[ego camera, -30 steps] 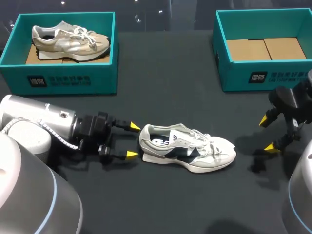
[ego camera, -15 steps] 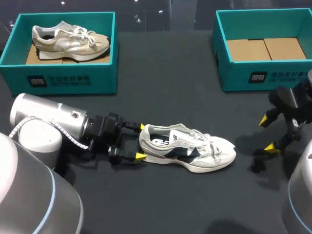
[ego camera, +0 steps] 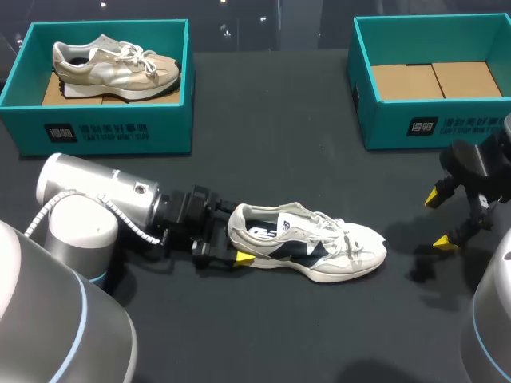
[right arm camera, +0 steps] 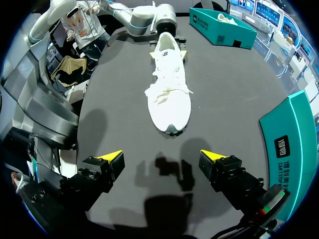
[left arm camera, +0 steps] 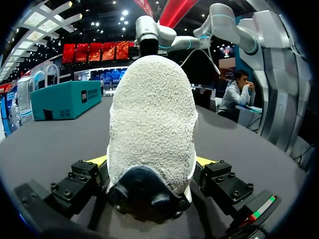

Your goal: Take the shoe out of the shoebox, open the shoe tongue, remove and reinsert the insole, then place the shoe into the shoebox

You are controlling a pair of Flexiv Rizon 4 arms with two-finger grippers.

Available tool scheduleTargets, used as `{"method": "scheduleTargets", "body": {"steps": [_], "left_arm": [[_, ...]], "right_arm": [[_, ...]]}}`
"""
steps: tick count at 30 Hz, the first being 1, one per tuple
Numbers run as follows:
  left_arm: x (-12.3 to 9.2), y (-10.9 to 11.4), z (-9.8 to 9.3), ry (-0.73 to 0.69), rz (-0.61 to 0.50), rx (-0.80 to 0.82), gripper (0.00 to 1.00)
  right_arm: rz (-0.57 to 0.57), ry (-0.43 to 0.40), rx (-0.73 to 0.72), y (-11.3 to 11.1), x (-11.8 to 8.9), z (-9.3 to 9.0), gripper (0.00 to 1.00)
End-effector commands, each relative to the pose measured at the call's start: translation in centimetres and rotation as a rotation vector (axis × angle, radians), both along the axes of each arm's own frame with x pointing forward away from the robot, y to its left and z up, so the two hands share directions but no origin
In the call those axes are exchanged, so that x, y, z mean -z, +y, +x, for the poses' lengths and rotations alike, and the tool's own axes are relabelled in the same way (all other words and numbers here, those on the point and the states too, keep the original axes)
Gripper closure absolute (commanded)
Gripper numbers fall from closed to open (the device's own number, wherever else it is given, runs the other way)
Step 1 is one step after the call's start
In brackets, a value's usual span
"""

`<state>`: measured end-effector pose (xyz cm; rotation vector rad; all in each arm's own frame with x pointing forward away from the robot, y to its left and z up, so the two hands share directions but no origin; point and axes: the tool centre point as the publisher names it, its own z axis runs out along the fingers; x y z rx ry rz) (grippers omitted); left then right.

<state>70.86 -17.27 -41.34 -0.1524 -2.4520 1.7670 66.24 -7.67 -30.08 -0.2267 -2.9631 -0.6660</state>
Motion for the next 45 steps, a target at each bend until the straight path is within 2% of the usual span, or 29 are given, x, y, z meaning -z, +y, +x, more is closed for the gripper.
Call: {"method": "scheduleTargets", "body": {"steps": [1, 11, 12, 13, 14, 26, 45], "left_arm": [[0.6, -0.8, 0.3, 0.001, -0.004, -0.001, 0.00], [0.3, -1.8, -0.2, 0.015, -0.042, 0.018, 0.00], [0.2, -1.9, -0.3, 0.013, -0.044, 0.017, 0.10], [0.2, -2.0, -0.4, 0.010, -0.047, 0.015, 0.61], [0.2, -2.0, -0.5, 0.007, -0.049, 0.014, 1.00], [-0.2, -2.2, -2.4, 0.006, -0.042, -0.052, 1.00], [0.1, -1.9, -2.3, 0.011, -0.047, -0.110, 1.00]], "right_arm": [[-0.003, -0.001, 0.001, 0.0, 0.0, -0.1, 0.00], [-0.003, -0.001, 0.001, 0.0, 0.0, -0.1, 0.00], [-0.003, -0.001, 0.001, 0.0, 0.0, -0.1, 0.00], [-0.003, -0.001, 0.001, 0.0, 0.0, -0.1, 0.00], [-0.003, -0.001, 0.001, 0.0, 0.0, -0.1, 0.00], [-0.003, -0.001, 0.001, 0.0, 0.0, -0.1, 0.00], [-0.003, -0.001, 0.001, 0.0, 0.0, -0.1, 0.00]]}}
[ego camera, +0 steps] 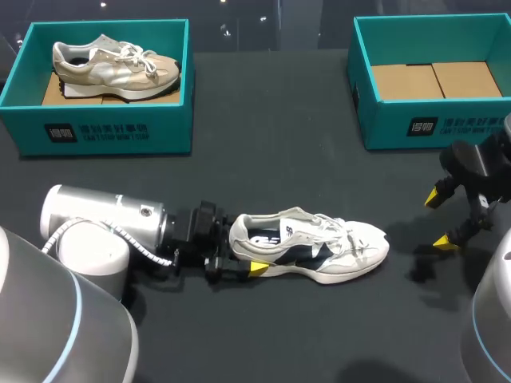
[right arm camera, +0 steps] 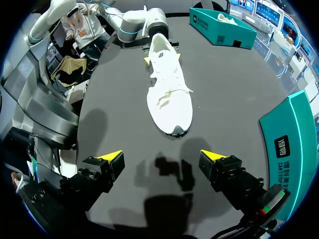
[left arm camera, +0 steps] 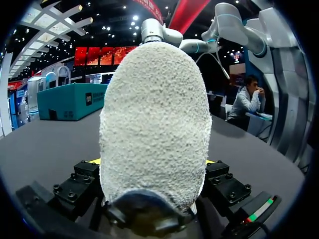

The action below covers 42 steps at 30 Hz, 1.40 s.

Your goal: Take the shoe out of the shoebox, open the shoe tongue, remove and reinsert the insole, then place the shoe into the shoebox

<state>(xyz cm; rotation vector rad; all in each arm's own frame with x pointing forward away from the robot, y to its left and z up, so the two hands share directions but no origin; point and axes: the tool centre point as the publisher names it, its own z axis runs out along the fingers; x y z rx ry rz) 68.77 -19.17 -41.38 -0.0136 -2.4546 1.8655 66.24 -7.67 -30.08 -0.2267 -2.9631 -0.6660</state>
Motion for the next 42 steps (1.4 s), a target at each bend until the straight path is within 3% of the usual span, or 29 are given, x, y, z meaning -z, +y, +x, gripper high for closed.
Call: {"method": "scheduleTargets", "body": {"steps": [1, 15, 17, 23, 30, 34, 35, 42], "left_arm": [[0.1, 0.0, -0.2, 0.000, 0.001, -0.001, 1.00], [0.1, 0.0, -0.2, 0.000, 0.001, -0.001, 1.00], [0.1, 0.0, -0.2, 0.000, 0.001, -0.001, 1.00], [0.1, 0.0, -0.2, 0.000, 0.001, -0.001, 1.00], [0.1, 0.0, -0.2, 0.000, 0.001, -0.001, 1.00], [0.1, 0.0, -0.2, 0.000, 0.001, -0.001, 1.00], [0.1, 0.0, -0.2, 0.000, 0.001, -0.001, 1.00], [0.1, 0.0, -0.2, 0.000, 0.001, -0.001, 1.00]], "right_arm": [[-0.003, -0.001, 0.001, 0.0, 0.0, -0.1, 0.00], [-0.003, -0.001, 0.001, 0.0, 0.0, -0.1, 0.00], [-0.010, -0.030, 0.007, 1.9, -0.9, 0.0, 0.00], [-0.144, 0.095, 0.262, 5.9, -2.4, 0.2, 0.00], [-0.254, 0.118, 0.492, 10.4, -3.1, -0.5, 0.00], [-0.267, 0.161, 0.751, 12.1, -3.2, -1.1, 0.00], [-0.308, 0.155, 0.777, 12.3, -3.3, -1.2, 0.00], [-0.303, 0.147, 0.778, 12.5, -3.4, -1.1, 0.00]]}}
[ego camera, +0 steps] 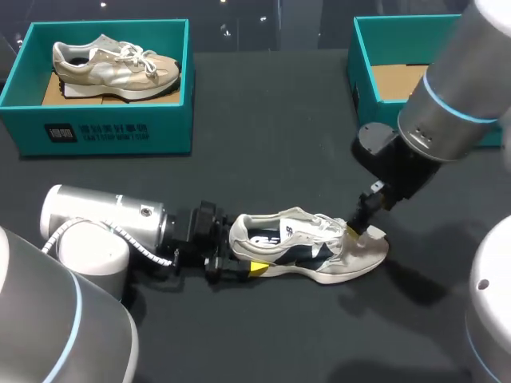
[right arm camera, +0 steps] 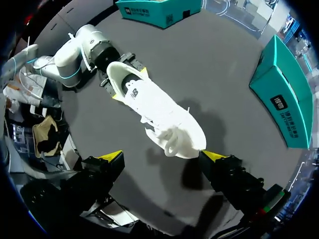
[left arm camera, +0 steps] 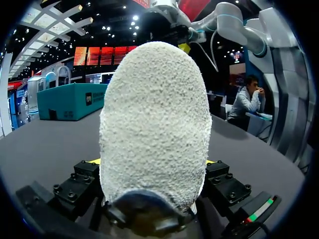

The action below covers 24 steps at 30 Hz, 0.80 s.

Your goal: Take the shoe out of the shoebox, open the shoe tongue, remove and reinsert the insole, then place the shoe into the shoebox

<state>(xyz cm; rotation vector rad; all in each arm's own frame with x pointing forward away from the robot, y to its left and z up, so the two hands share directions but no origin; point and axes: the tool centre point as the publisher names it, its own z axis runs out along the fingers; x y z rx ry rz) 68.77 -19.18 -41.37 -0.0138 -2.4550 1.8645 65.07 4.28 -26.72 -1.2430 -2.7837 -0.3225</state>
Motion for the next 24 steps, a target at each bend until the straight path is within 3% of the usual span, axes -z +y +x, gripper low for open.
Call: {"method": "scheduleTargets", "body": {"steps": [1, 5, 10, 15, 20, 24], "left_arm": [[0.1, 0.1, -0.2, 0.000, 0.001, -0.001, 1.00], [0.1, 0.1, -0.2, 0.000, 0.001, -0.001, 1.00], [0.1, 0.1, -0.2, 0.000, 0.001, -0.001, 1.00], [0.1, 0.1, -0.2, 0.000, 0.001, -0.001, 1.00], [0.1, 0.1, -0.2, 0.000, 0.001, -0.001, 1.00], [0.1, 0.1, -0.2, 0.000, 0.001, -0.001, 1.00]], "right_arm": [[-0.080, 0.009, 0.113, 0.6, -0.1, 0.0, 0.00], [-0.080, 0.009, 0.113, 0.6, -0.1, 0.0, 0.00], [-0.149, 0.020, 0.355, 2.8, -0.2, -1.2, 0.00], [-0.282, 0.063, 0.474, 5.8, 0.8, -0.9, 0.00], [-0.338, 0.084, 0.535, 9.2, 2.0, -0.9, 0.00], [-0.338, 0.084, 0.535, 9.2, 2.0, -0.9, 0.00]]}}
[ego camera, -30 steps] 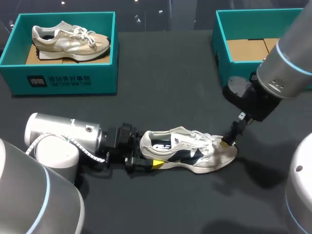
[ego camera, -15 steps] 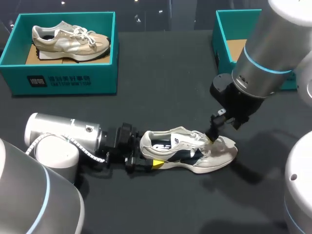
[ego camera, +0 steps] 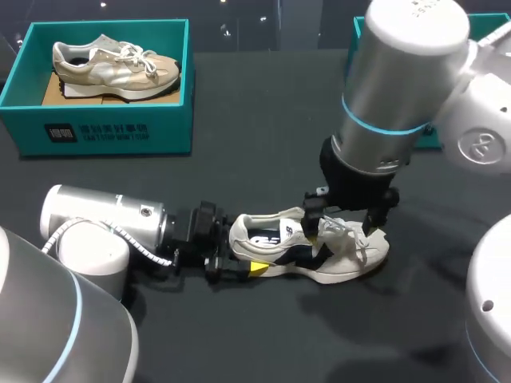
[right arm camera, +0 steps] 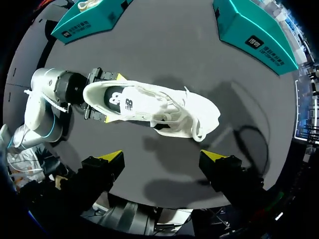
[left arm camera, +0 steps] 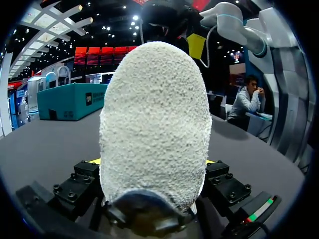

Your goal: Take the shoe out of the shoebox, open the shoe tongue, remove and reinsert the insole, then place the shoe into the shoebox

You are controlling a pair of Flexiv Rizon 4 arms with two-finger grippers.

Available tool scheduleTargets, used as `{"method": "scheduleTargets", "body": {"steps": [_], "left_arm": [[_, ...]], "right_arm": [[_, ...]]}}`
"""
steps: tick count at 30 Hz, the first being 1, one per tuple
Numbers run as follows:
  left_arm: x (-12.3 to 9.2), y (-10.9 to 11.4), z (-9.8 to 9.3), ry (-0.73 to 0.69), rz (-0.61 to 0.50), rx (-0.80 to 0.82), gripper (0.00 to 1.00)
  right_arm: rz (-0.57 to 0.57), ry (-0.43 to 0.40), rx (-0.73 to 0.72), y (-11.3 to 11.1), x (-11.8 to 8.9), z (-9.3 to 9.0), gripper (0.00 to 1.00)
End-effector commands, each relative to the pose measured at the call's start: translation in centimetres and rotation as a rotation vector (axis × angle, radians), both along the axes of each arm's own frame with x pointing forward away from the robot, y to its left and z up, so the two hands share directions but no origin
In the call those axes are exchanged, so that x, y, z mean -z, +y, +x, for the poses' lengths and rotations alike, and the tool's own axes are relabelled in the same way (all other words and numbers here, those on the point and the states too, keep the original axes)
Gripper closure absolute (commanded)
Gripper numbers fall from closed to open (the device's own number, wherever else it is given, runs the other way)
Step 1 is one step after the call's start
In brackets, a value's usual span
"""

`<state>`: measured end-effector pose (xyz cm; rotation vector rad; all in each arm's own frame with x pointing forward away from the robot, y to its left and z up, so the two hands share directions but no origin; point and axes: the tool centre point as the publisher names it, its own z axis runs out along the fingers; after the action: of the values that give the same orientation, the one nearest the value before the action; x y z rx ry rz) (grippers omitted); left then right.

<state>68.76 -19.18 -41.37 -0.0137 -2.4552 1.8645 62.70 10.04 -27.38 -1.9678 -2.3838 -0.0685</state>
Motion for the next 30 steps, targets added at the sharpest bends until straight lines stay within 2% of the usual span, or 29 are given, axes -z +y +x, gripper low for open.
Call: {"method": "scheduleTargets", "body": {"steps": [1, 9, 11, 14, 19, 30], "left_arm": [[0.1, 0.0, -0.1, 0.000, 0.001, -0.001, 1.00], [0.1, 0.0, -0.1, 0.000, 0.001, -0.001, 1.00], [0.1, 0.0, -0.1, 0.000, 0.001, -0.001, 1.00], [0.1, 0.0, -0.1, 0.000, 0.001, -0.001, 1.00], [0.1, 0.0, -0.1, 0.000, 0.001, -0.001, 1.00], [0.1, 0.0, -0.1, 0.000, 0.001, -0.001, 1.00]], "right_arm": [[-0.182, 0.030, -0.006, 3.4, 1.4, 1.5, 0.00], [-0.182, 0.030, -0.006, 3.4, 1.4, 1.5, 0.00], [-0.239, 0.051, 0.069, 4.4, 1.8, 1.8, 0.00], [-0.265, 0.042, 0.126, 5.1, 2.5, 2.3, 0.00], [-0.311, 0.040, 0.139, 5.7, 3.1, 3.3, 0.00], [-0.391, 0.016, 0.199, 6.1, 4.1, 4.0, 0.00]]}}
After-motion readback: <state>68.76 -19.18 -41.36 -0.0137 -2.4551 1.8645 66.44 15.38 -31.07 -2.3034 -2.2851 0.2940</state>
